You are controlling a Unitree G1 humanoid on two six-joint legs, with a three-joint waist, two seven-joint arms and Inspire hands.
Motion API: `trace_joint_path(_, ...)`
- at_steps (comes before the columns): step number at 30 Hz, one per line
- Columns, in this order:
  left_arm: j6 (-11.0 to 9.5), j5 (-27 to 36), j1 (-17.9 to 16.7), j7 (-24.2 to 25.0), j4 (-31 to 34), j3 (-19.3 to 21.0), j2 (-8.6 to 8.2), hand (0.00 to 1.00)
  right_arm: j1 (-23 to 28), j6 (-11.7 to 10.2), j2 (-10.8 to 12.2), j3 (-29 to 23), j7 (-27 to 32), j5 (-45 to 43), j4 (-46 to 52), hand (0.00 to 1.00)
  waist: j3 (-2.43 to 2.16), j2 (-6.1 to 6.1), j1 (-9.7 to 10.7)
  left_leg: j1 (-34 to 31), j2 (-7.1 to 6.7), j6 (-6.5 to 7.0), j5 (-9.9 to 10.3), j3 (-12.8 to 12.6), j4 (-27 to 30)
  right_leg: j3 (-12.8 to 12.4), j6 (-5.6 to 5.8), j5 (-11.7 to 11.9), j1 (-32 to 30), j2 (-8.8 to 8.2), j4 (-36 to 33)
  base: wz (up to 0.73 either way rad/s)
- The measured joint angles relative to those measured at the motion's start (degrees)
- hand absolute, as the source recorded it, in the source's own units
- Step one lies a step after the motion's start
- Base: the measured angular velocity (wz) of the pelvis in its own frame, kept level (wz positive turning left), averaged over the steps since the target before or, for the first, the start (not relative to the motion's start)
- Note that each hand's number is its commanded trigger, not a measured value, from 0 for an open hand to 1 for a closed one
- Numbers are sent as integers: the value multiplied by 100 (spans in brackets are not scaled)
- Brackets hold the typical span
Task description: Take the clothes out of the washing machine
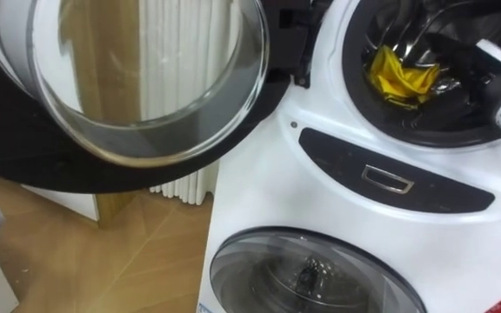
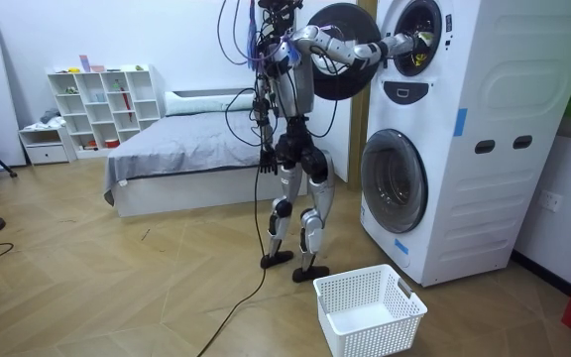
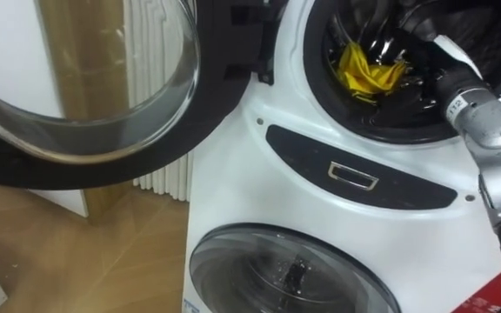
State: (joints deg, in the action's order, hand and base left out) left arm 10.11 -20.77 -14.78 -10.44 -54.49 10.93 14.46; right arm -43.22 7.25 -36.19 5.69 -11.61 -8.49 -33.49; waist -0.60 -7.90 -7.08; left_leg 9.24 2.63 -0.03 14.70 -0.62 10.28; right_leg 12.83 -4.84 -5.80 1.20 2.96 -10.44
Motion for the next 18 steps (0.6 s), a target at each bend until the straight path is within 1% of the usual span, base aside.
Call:
trace_joint_path(3, -1, -4, 87, 0, -7, -15, 1, 0, 0, -21, 11, 144, 22, -567, 66, 0, 21, -60, -71, -5, -5, -1, 1, -1, -12, -7, -1, -2, -6, -9, -21, 0)
trace_joint_path(4, -11, -2, 108, 0, -50, -47, 22, 0, 0, -21, 11, 177, 20, -773, 95, 0, 36, -98, -105, 1, -8, -8, -3, 17, -33, -8, -1, -2, 0, -7, -20, 5)
trace_joint_path(8, -6, 40, 114, 39, -209, -226, 30, 0, -1, -23, 10, 205, 41, -1184, 148, 0, 45, -167, -165, 11, -20, -14, -9, 63, -37, 8, -4, 1, 19, 6, -17, 4)
trace_joint_path(11, -7, 153, 126, 111, -281, -298, 32, 0, 1, -18, 12, 233, 81, -1219, 169, 0, 60, -194, -230, 23, -20, -15, -9, 68, -40, 3, -6, 2, 22, 5, -17, 0)
trace_joint_path(15, -7, 140, 137, 113, -281, -278, 31, 0, 1, 29, 11, 233, 85, -1231, 162, 0, 62, -199, -283, 31, -17, -15, -9, 49, -43, 3, -9, 6, 28, 0, -17, -1)
trace_joint_path(18, -7, 140, 133, 113, -282, -276, 31, 0, 0, 25, 8, 231, 89, -1231, 135, 0, 63, -199, -289, 31, -17, -15, -9, 49, -43, 10, -9, 6, 29, 0, -17, 0)
